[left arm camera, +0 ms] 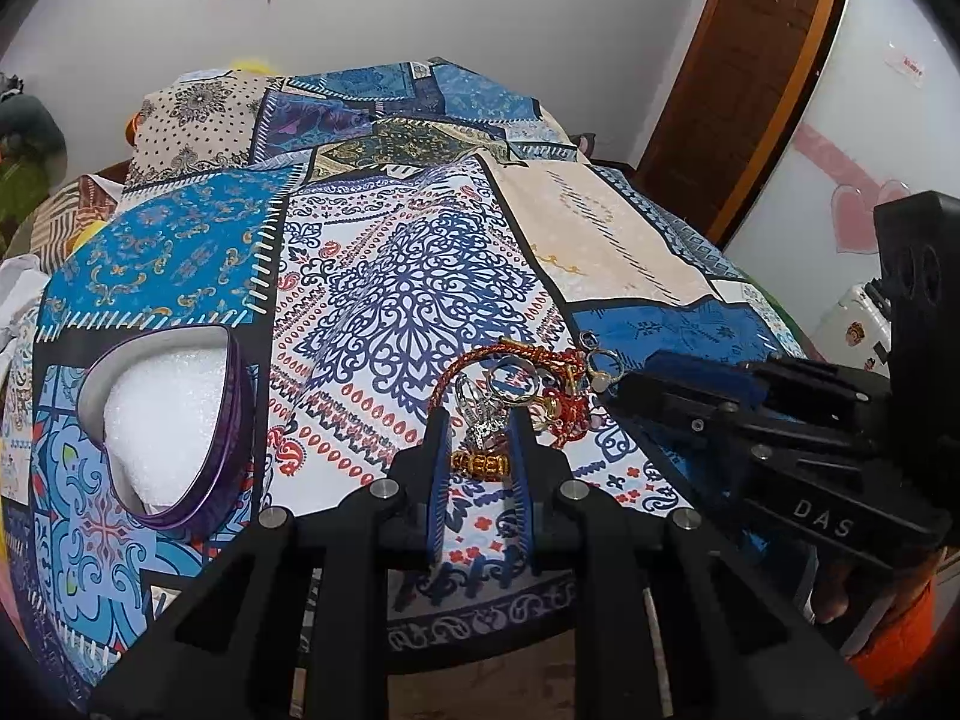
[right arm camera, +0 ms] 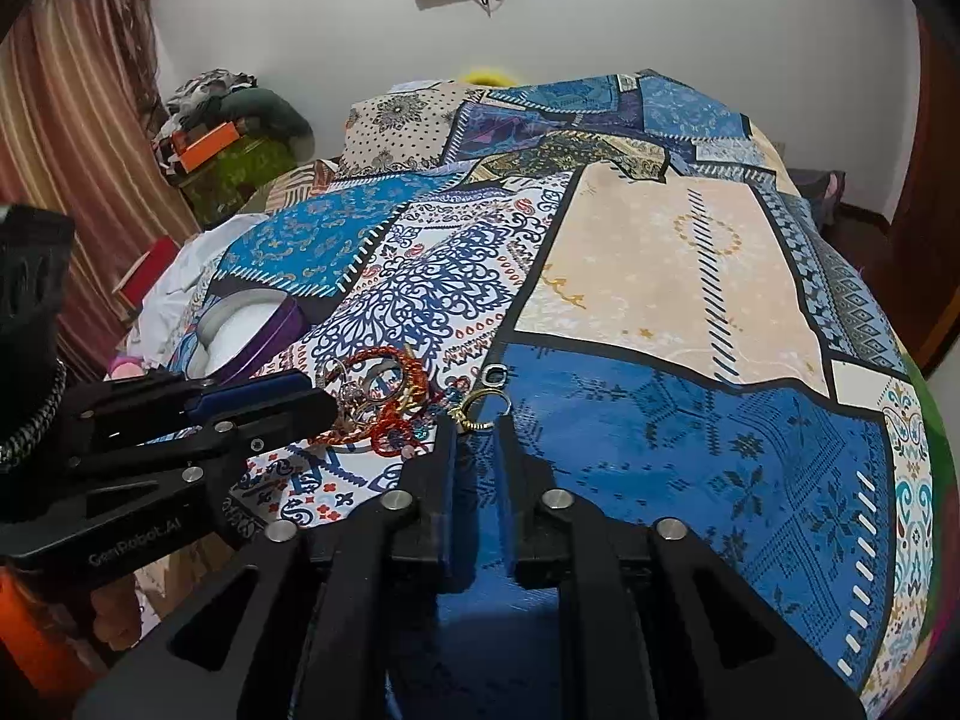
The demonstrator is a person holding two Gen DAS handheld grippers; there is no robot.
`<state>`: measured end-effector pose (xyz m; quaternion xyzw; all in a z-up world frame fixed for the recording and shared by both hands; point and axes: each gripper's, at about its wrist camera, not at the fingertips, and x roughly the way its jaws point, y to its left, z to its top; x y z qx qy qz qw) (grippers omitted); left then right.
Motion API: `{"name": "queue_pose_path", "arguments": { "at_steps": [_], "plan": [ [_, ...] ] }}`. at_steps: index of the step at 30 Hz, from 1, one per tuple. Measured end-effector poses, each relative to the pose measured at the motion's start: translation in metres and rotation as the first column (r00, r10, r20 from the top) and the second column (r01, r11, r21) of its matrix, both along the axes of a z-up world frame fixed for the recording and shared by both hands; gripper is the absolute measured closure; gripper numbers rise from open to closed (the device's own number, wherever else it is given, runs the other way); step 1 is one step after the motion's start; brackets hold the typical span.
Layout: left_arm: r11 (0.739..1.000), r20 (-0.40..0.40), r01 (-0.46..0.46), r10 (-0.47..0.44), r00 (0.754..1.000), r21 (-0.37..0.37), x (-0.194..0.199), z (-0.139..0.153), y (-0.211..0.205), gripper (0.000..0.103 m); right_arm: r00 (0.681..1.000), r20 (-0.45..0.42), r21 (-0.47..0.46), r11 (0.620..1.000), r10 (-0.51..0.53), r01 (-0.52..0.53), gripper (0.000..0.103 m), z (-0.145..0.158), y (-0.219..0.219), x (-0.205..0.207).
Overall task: Organize jewelry
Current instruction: 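Grasp a small silver ring with the left tool while the right tool grasps a gold ring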
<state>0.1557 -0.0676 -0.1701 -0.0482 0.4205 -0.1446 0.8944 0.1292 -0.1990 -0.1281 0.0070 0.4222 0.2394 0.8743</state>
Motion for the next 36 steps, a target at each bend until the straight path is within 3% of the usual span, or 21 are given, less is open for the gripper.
{"name": "queue_pose_path", "arguments": {
  "at_steps": [3,12,14,18,19,33,36],
  "plan": [
    [1.0,-0.001,0.014,-0.014,1.0,0.003,0.0,0.0,-0.002,0.085,1.0,0.008,-0.003,1.0,-0.005,0.005,0.072,0.001,0.001,0.0],
    [1.0,-0.012,0.026,-0.026,1.0,-0.001,0.009,-0.003,-0.004,0.087,0.999,0.021,-0.046,0.999,0.024,-0.023,0.072,-0.006,0.016,0.007],
    [1.0,-0.011,0.023,-0.023,1.0,-0.011,0.009,-0.003,-0.003,0.088,0.999,0.027,-0.052,0.998,0.026,-0.025,0.073,-0.007,0.017,0.007],
    [1.0,-0.007,0.018,-0.018,1.0,-0.026,0.007,-0.001,-0.002,0.088,0.999,0.024,-0.052,0.998,0.025,-0.024,0.093,-0.008,0.016,0.006],
    [0.999,-0.005,0.016,-0.016,1.0,-0.027,0.006,0.0,-0.001,0.088,0.999,0.024,-0.05,0.998,0.024,-0.023,0.094,-0.007,0.015,0.006],
    [0.998,0.087,-0.029,0.033,0.996,-0.047,-0.012,0.032,0.013,0.088,0.999,0.042,-0.068,0.998,0.007,-0.004,0.095,0.003,0.012,-0.004],
    [0.998,0.091,-0.043,0.047,0.995,-0.047,-0.014,0.033,0.019,0.088,1.0,0.013,-0.077,0.997,0.002,-0.001,0.089,0.001,0.014,0.001]
  ]
}}
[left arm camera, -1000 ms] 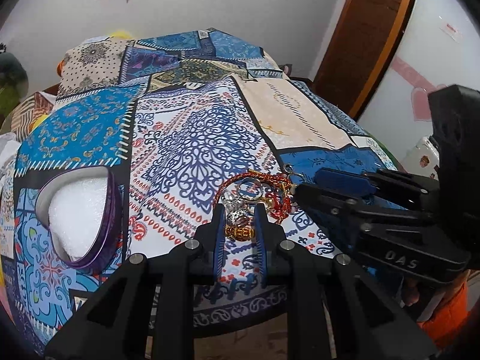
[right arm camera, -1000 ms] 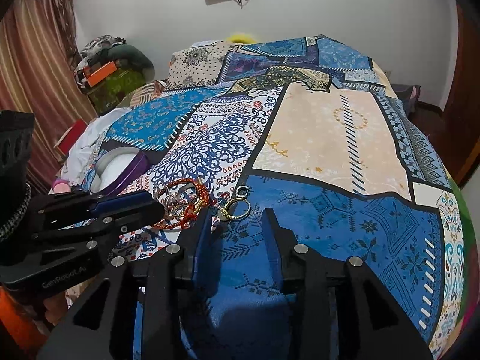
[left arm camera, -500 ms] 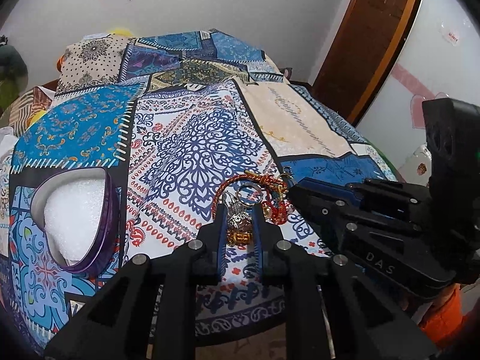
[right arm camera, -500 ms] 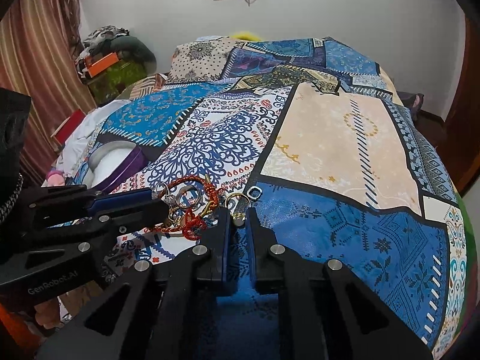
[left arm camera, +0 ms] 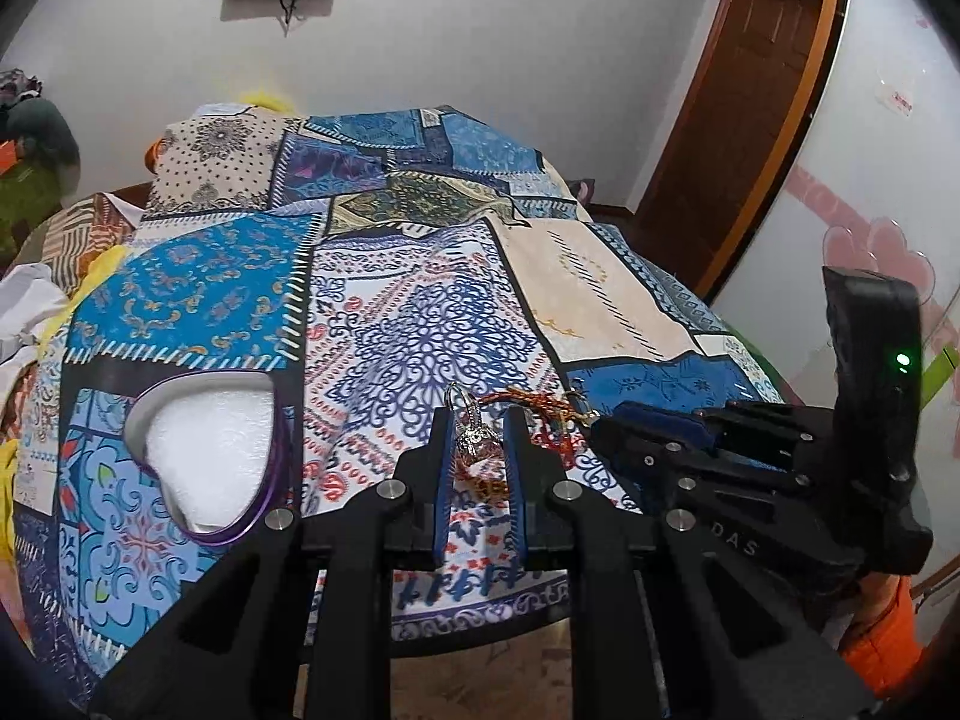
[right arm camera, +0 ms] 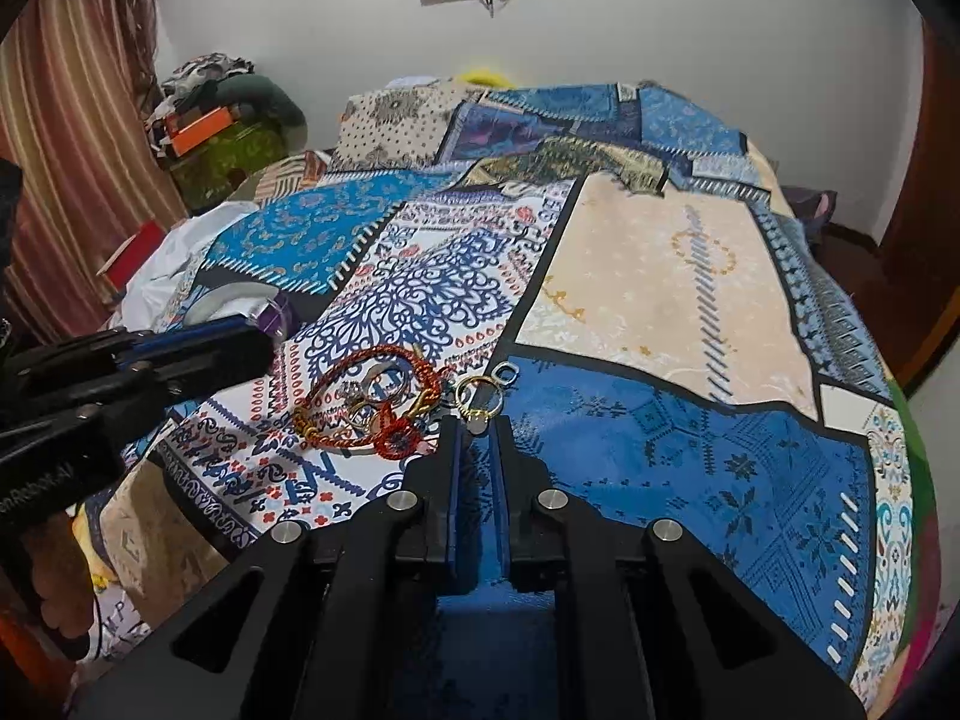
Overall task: Organize jewelry
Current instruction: 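Grasp a small silver ring with the left tool while the right tool grasps a gold ring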
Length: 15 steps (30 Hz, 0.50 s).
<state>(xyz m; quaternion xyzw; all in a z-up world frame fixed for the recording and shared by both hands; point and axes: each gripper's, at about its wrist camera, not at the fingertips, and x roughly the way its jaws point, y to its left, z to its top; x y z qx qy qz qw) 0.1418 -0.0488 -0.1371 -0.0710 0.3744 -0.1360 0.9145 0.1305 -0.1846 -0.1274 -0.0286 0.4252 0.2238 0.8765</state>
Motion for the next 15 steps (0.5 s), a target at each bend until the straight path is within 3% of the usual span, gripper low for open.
{"name": "queue_pose_path", "arguments": {
  "at_steps": [2,15],
  "plan": [
    [1.0,0.002,-0.006,0.006,1.0,-0.001,-0.002,0.0,0.003,0.088,1.0,-0.006,-0.01,1.0,-0.004,0.004,0.084,-0.002,0.002,0.004],
    [0.999,0.002,-0.041,0.041,0.999,-0.016,0.0,-0.004,0.018,0.088,1.0,0.0,-0.03,0.999,0.015,-0.015,0.086,-0.009,0.012,0.014]
  ]
}}
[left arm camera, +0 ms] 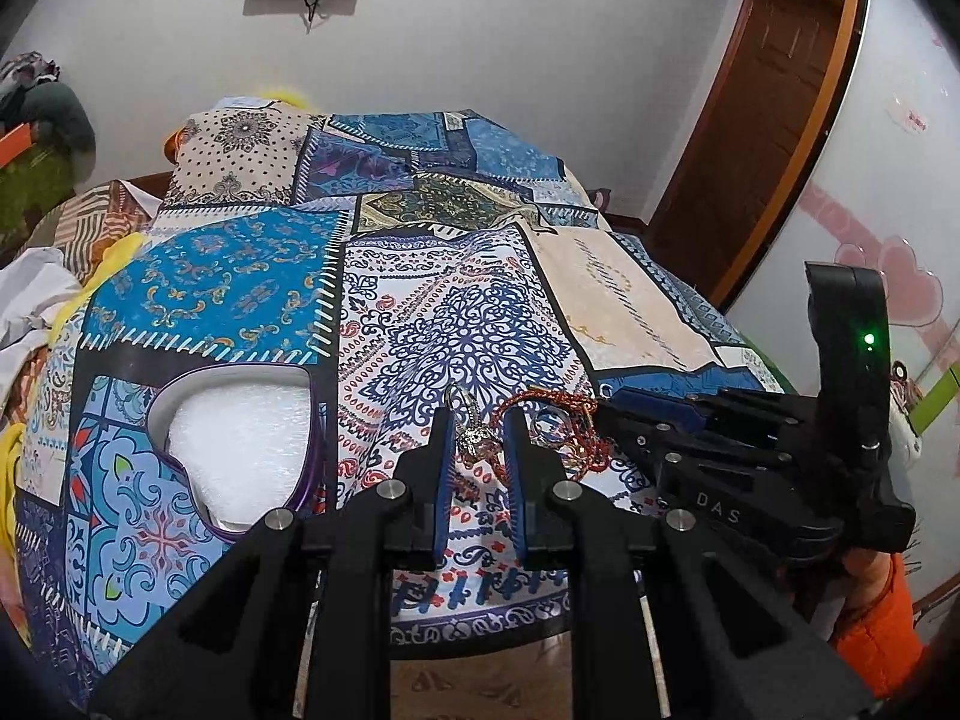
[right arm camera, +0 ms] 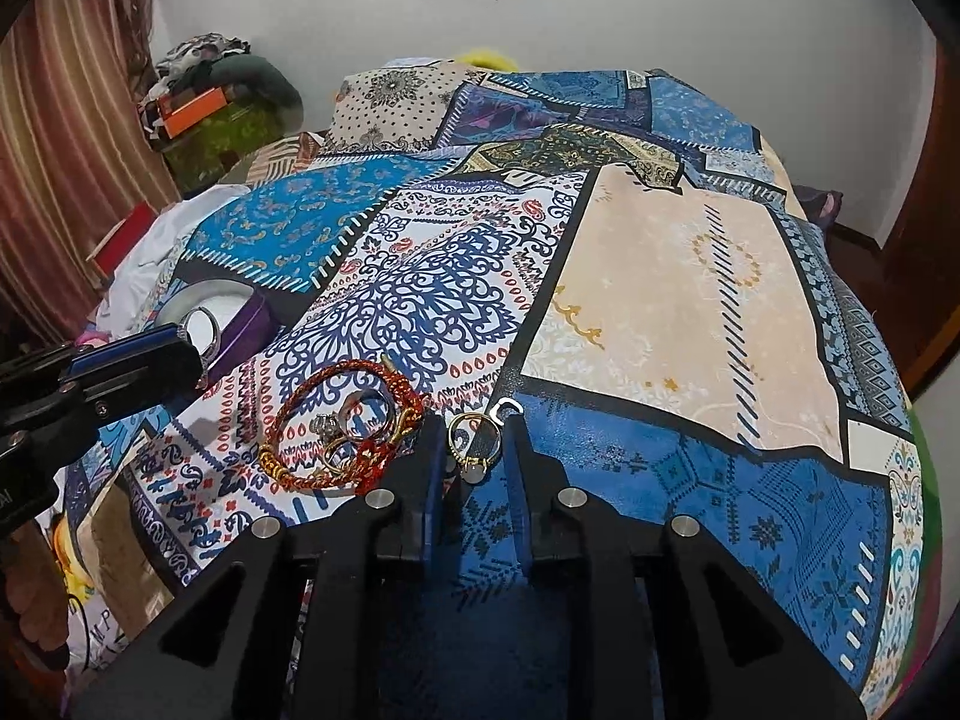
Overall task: Organize jewelry
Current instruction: 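Grasp a small silver ring with the left tool while the right tool grasps a gold ring, then carry both rings into the heart box and open both tools to release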
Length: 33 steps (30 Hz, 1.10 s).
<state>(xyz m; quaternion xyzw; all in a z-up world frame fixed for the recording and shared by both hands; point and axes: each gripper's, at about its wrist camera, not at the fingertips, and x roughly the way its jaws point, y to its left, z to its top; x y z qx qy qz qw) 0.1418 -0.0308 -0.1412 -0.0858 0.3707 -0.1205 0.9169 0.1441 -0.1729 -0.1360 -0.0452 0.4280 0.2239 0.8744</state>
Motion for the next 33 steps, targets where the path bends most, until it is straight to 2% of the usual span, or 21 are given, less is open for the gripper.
{"name": "queue_pose_path", "arguments": {
  "at_steps": [7,16,26,33],
  "plan": [
    [1.0,0.037,-0.015,0.015,0.999,0.002,-0.01,0.015,0.005,0.088,1.0,0.021,0.006,1.0,-0.02,0.02,0.086,0.011,-0.002,-0.007],
    [0.999,0.104,-0.051,0.05,0.993,-0.002,-0.032,0.041,0.021,0.088,0.992,0.123,0.046,0.999,-0.007,0.002,0.086,0.056,0.008,-0.026],
    [0.993,0.171,-0.119,0.118,0.978,-0.005,-0.054,0.062,0.055,0.088,0.972,0.232,0.083,0.994,0.048,-0.069,0.086,0.097,0.047,-0.047],
    [0.985,0.197,-0.171,0.167,0.966,0.001,-0.064,0.066,0.083,0.088,0.961,0.259,0.087,0.988,0.1,-0.126,0.086,0.103,0.079,-0.051]
  ]
}}
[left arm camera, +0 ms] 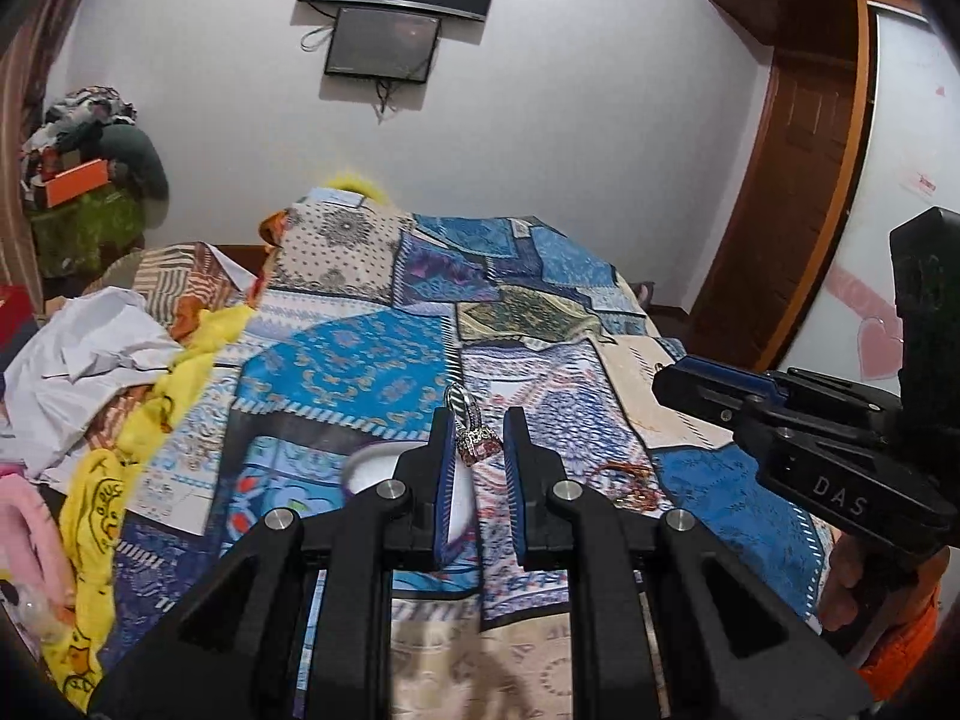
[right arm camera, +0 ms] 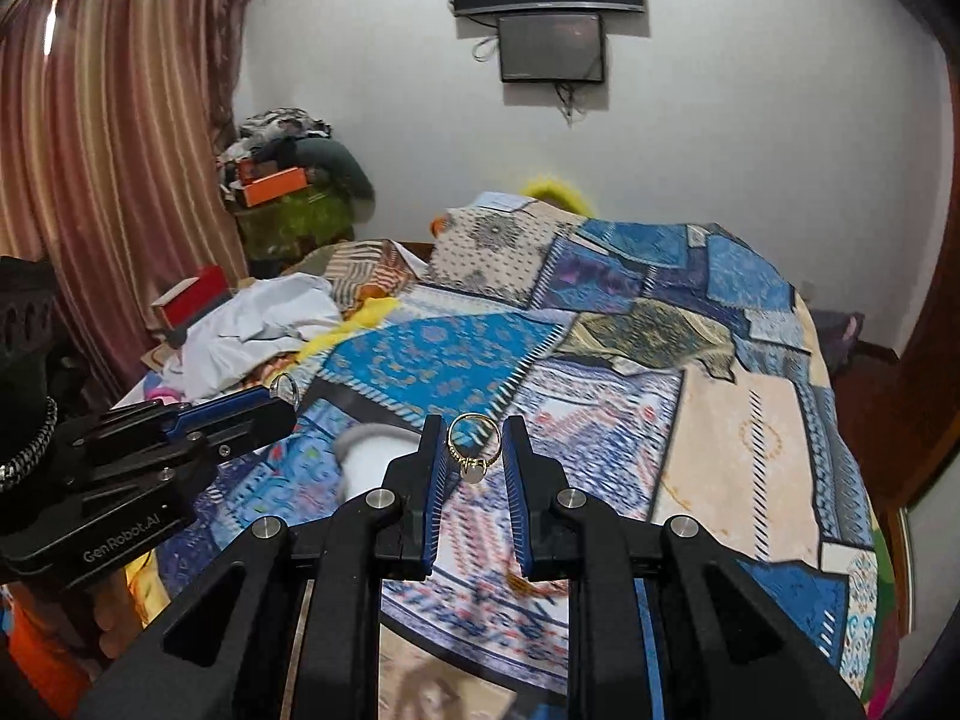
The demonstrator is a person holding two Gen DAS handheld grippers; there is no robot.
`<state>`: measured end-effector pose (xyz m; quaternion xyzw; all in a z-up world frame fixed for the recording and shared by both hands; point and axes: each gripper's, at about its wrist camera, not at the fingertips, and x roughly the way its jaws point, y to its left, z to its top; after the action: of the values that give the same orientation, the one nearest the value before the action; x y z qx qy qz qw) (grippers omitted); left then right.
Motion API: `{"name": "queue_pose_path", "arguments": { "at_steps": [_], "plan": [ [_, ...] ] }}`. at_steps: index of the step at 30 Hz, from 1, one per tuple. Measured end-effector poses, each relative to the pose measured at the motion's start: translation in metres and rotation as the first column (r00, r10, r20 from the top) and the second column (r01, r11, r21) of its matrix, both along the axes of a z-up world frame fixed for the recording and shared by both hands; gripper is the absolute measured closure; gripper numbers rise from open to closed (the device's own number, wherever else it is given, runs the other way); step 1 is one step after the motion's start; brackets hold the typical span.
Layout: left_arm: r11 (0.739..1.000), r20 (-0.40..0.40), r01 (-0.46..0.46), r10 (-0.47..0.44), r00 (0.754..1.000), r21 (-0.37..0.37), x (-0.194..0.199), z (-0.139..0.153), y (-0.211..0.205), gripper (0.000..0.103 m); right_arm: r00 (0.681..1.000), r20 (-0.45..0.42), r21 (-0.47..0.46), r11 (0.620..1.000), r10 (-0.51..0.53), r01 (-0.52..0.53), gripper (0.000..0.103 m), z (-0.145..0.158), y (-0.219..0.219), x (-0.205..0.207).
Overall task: Organize jewelry
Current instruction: 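Carry both rings into the heart box and open both tools to release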
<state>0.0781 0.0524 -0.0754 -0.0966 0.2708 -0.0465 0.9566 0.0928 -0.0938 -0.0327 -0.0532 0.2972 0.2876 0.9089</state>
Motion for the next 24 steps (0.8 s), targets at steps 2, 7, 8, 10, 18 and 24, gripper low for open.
{"name": "queue_pose_path", "arguments": {
  "at_steps": [2,7,8,10,18,24],
  "plan": [
    [1.0,0.002,-0.013,0.013,1.0,0.004,-0.001,0.0,0.008,0.088,1.0,-0.001,0.001,1.0,0.014,-0.014,0.086,-0.001,0.008,0.001],
    [0.999,-0.003,-0.043,0.044,0.999,0.01,0.001,-0.006,0.026,0.088,0.999,-0.013,0.0,0.999,0.05,-0.05,0.086,-0.007,0.027,0.003],
    [0.999,-0.006,-0.047,0.047,0.999,0.01,0.003,-0.007,0.029,0.088,0.998,-0.016,-0.002,0.998,0.055,-0.055,0.086,-0.008,0.031,0.004],
    [0.999,-0.015,-0.051,0.051,0.999,0.007,0.007,-0.012,0.034,0.088,0.997,-0.026,-0.009,0.998,0.067,-0.067,0.086,-0.013,0.04,0.008],
    [0.999,-0.073,-0.03,0.029,0.997,-0.019,0.03,-0.04,0.043,0.088,0.992,-0.089,-0.034,0.995,0.09,-0.094,0.086,-0.036,0.061,0.027],
    [0.999,-0.12,-0.003,-0.002,0.993,-0.042,0.052,-0.062,0.046,0.088,0.985,-0.148,-0.06,0.994,0.084,-0.094,0.086,-0.056,0.071,0.043]
  ]
}}
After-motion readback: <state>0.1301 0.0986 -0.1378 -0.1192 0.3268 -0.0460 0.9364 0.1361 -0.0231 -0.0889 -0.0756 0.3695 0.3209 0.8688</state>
